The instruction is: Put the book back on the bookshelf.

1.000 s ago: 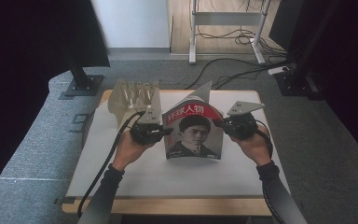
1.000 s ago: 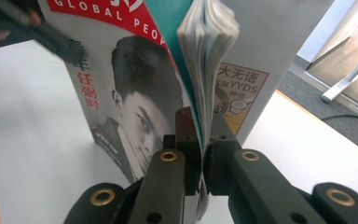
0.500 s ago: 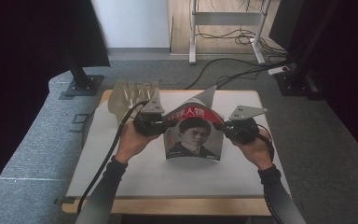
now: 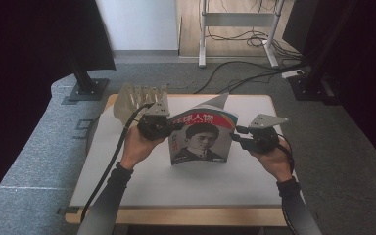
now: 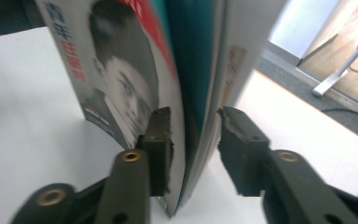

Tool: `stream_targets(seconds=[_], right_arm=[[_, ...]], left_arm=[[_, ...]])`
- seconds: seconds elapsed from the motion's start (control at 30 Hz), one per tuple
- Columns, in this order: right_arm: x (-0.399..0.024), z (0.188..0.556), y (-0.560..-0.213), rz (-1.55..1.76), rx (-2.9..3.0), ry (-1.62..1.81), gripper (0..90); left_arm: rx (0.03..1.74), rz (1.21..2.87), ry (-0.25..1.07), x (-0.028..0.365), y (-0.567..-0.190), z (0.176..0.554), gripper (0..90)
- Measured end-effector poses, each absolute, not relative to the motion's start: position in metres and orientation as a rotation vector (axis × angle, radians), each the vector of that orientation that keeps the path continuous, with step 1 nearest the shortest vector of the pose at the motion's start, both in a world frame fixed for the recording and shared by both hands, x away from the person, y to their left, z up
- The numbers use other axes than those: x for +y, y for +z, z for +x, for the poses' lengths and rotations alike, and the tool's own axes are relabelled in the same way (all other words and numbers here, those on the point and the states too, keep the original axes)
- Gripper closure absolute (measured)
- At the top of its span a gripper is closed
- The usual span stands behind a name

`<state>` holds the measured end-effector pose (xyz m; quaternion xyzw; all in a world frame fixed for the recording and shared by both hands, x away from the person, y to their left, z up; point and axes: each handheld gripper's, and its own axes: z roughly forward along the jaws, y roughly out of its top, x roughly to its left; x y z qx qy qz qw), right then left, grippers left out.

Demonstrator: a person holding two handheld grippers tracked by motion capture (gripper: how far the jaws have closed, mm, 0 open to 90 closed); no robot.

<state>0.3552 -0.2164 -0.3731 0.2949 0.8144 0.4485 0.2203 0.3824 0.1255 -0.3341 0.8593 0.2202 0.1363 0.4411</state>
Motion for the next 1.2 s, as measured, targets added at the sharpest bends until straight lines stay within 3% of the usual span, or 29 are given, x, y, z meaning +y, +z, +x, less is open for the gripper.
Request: stream_targets(seconds=[0.17, 0.5, 1.2], right_arm=[[-0.228, 0.356, -0.392, 0.884, 2.255, 1.222, 45.0], [-0.238, 0.354, -0.431, 0.984, 2.260, 1.192, 27.3], [-0.253, 0.346, -0.499, 1.148, 2.261, 1.128, 3.3]], left_arm=[[0.560, 2.135, 0.349, 0.131, -0.330, 0.382, 87.1], [0.618, 2.126, 0.353, 0.151, -0.323, 0.380, 87.2], [0.735, 2.074, 0.384, 0.198, -0.309, 0.368, 87.2]])
